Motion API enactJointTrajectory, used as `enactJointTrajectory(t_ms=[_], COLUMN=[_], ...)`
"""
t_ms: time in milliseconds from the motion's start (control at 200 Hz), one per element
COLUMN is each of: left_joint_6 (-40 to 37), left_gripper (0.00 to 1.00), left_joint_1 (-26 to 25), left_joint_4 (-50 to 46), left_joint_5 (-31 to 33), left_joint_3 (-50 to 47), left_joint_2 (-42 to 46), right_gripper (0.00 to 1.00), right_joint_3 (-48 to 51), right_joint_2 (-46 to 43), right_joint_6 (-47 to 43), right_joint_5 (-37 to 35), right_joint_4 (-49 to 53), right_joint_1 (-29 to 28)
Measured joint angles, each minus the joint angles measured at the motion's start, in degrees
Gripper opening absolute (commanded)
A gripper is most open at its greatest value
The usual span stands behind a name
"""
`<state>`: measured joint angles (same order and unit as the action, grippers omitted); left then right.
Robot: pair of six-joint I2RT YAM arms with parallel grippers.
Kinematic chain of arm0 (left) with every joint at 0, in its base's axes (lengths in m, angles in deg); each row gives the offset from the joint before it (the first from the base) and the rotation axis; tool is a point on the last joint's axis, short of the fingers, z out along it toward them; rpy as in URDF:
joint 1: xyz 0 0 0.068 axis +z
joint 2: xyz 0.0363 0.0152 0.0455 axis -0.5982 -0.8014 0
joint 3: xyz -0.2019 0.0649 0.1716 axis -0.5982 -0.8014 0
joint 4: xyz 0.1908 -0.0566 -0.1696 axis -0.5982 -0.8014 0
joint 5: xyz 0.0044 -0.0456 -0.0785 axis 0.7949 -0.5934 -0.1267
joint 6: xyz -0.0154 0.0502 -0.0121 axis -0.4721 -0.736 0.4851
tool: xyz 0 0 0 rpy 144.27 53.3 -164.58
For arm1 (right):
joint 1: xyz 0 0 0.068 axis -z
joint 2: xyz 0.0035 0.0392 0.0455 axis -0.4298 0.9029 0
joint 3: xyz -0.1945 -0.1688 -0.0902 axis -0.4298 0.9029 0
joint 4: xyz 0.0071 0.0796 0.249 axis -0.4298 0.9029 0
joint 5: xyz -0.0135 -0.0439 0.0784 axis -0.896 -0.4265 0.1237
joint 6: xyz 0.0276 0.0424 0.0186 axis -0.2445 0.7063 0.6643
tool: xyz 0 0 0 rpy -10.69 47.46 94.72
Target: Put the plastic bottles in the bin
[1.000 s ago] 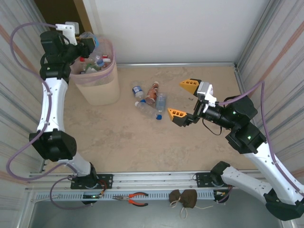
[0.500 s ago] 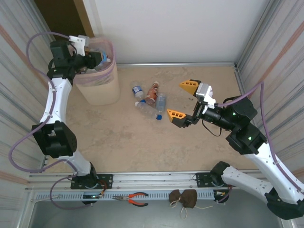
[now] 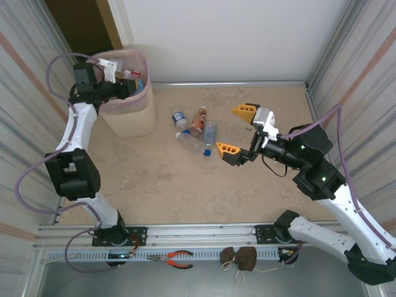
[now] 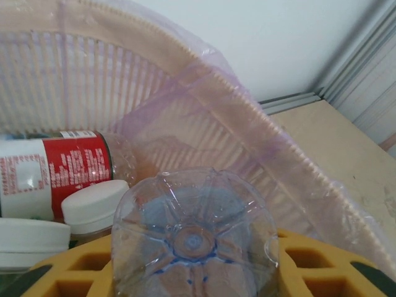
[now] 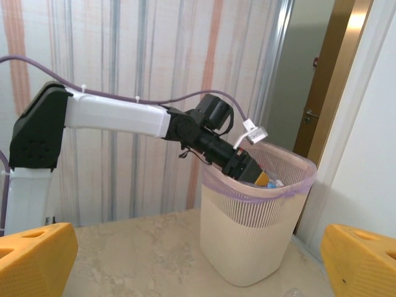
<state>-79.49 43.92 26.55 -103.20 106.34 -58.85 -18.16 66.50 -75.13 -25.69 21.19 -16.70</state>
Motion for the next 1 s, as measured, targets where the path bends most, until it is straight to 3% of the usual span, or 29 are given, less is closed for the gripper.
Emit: enactJointTrajectory(t_ms=[361, 551, 621, 847, 1002], left_joint_6=[2.6, 4.7, 5.3, 7.8, 6.7], left_gripper=[0.69, 0.74, 0.68, 0.33, 0.24], left_joint_1=[1.3, 1.5, 1.5, 1.5, 1.0], left_joint_4=[0.7, 0.0, -0.4, -2.4, -9.4], left_joint_5=[-1.3, -2.1, -2.7, -5.5, -5.9], left_joint_3=[1.3, 6.4, 8.5, 15.5, 19.2], left_joint_2=[0.2, 0.2, 0.2, -1.8, -4.4], right_gripper=[0.99, 0.99, 0.99, 0.99, 0.99], right_joint_3=[-1.0, -1.0, -1.0, -1.0, -1.0], right_joint_2=[0.4, 0.4, 0.4, 0.4, 0.4], right_joint_6=[-0.7, -0.9, -0.9, -0.9, -0.9], right_joint_5=[0.0, 0.0, 0.0, 0.0, 0.0], right_joint_4=[0.2, 0.3, 0.3, 0.4, 0.4], right_joint_1=[-0.3, -0.3, -0.3, -0.3, -0.4])
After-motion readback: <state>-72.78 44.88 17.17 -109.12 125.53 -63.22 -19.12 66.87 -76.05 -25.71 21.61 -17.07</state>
